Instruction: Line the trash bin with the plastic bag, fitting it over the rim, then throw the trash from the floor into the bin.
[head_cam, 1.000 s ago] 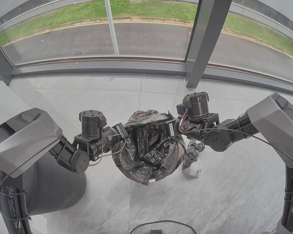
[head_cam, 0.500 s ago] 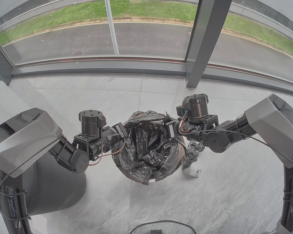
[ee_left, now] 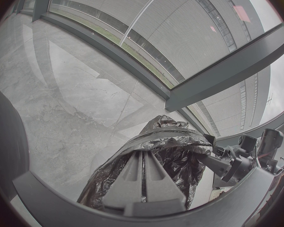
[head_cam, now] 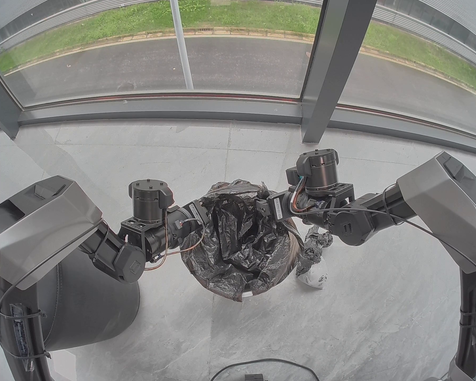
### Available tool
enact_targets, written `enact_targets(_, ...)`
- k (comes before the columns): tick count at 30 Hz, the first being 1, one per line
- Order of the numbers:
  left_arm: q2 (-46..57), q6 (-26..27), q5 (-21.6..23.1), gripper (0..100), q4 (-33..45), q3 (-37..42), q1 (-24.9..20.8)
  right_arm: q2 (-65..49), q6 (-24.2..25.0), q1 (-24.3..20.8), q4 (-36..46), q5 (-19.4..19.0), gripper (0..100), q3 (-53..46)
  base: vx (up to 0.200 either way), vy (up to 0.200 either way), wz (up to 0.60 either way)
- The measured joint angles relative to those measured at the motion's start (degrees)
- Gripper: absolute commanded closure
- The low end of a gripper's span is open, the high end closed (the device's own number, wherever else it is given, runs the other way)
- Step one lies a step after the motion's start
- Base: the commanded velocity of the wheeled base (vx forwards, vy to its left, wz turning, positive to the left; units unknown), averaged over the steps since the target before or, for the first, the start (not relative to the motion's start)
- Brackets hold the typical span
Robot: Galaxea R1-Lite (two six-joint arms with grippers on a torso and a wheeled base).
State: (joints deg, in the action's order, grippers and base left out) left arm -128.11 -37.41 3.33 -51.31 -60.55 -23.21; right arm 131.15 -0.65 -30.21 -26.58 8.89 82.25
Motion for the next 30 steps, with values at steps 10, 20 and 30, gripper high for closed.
enact_targets(10, 0.29, 0.00, 0.11, 100, 0.00, 0.00, 0.10, 0.55, 0.18, -0.83, 0.74, -1.04, 0, 2.84, 0.000, 0.000, 0.00)
enact_targets(20, 0.44, 0.00, 0.17, 100, 0.00, 0.22, 0.10, 5.44, 0.62, -0.93, 0.46, 0.90, 0, 10.74, 0.000, 0.000, 0.00)
enact_targets(30, 0.41, -0.09, 0.12, 100, -0.01, 0.33, -0.07, 9.34, 0.62, 1.40, 0.15, 1.10, 0, 13.51, 0.000, 0.000, 0.00)
